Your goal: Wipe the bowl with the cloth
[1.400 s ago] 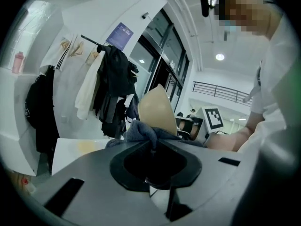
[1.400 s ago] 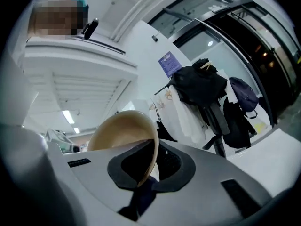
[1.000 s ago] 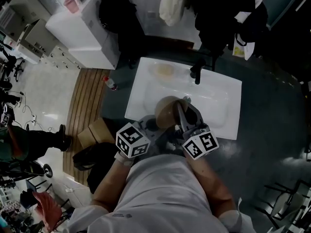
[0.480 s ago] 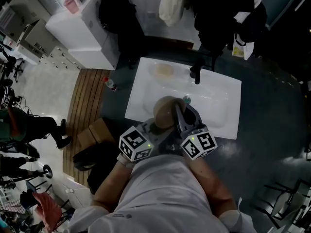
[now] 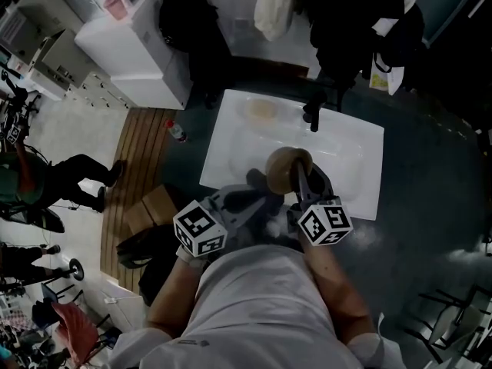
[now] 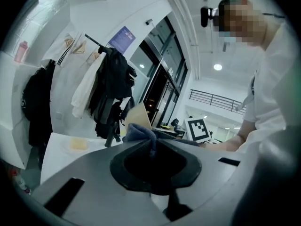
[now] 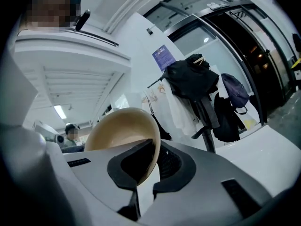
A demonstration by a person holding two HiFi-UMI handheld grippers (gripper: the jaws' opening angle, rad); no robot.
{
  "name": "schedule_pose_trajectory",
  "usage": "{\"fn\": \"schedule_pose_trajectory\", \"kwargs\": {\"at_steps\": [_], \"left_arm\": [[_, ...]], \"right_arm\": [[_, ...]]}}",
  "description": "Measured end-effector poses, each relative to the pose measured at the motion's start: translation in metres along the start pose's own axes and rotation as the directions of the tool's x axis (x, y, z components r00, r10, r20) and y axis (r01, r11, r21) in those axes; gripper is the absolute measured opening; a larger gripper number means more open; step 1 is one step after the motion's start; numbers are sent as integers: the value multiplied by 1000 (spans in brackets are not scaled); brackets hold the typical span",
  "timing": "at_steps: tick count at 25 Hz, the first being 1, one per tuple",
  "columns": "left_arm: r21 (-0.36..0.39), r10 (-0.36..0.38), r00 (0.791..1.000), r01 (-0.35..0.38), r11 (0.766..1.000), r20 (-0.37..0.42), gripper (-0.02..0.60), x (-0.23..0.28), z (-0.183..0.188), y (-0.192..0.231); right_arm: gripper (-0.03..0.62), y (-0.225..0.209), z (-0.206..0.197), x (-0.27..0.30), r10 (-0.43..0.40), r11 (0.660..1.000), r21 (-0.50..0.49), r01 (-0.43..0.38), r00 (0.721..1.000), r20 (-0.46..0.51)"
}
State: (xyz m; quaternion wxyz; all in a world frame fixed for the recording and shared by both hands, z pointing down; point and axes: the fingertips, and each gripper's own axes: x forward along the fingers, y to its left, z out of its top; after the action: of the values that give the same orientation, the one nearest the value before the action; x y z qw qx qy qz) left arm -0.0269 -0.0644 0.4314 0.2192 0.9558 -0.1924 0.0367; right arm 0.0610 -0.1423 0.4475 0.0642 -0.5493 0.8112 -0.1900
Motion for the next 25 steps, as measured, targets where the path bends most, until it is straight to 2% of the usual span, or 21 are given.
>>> {"fn": "schedule_pose_trajectory", "kwargs": {"at_steps": [4, 7, 9, 11, 13, 17, 21, 25], "left_arm": [[17, 40, 999, -40, 999, 28, 43, -12, 11, 10], [32, 74, 996, -76, 997, 49, 43, -20, 21, 19], [54, 94, 994, -96, 994, 50, 43, -24, 27, 25], [76, 108, 993, -111, 991, 51, 43, -28, 33, 29], [103, 117, 992, -122, 987, 47, 43, -29, 37, 31], [158, 129, 991, -131, 979, 22, 44, -23, 40, 30], [218, 132, 991, -123, 968, -28, 43, -12, 36, 24], [276, 116, 990, -90, 957, -80, 44, 3, 27, 15]], "right_arm": [[32, 2, -12, -1, 9, 999, -45, -11, 999, -42], [32, 9, -21, -1, 36, 992, -115, -45, 996, -79], [32, 17, -23, -1, 62, 980, -184, -79, 994, -94], [32, 29, -25, 0, 94, 953, -276, -122, 989, -111], [32, 44, -28, 0, 126, 903, -392, -173, 982, -142], [31, 74, -39, 0, 160, 772, -581, -258, 963, -215], [31, 87, -44, -1, 152, 654, -696, -298, 952, -265], [32, 95, -56, -2, 134, 540, -771, -338, 938, -319]]}}
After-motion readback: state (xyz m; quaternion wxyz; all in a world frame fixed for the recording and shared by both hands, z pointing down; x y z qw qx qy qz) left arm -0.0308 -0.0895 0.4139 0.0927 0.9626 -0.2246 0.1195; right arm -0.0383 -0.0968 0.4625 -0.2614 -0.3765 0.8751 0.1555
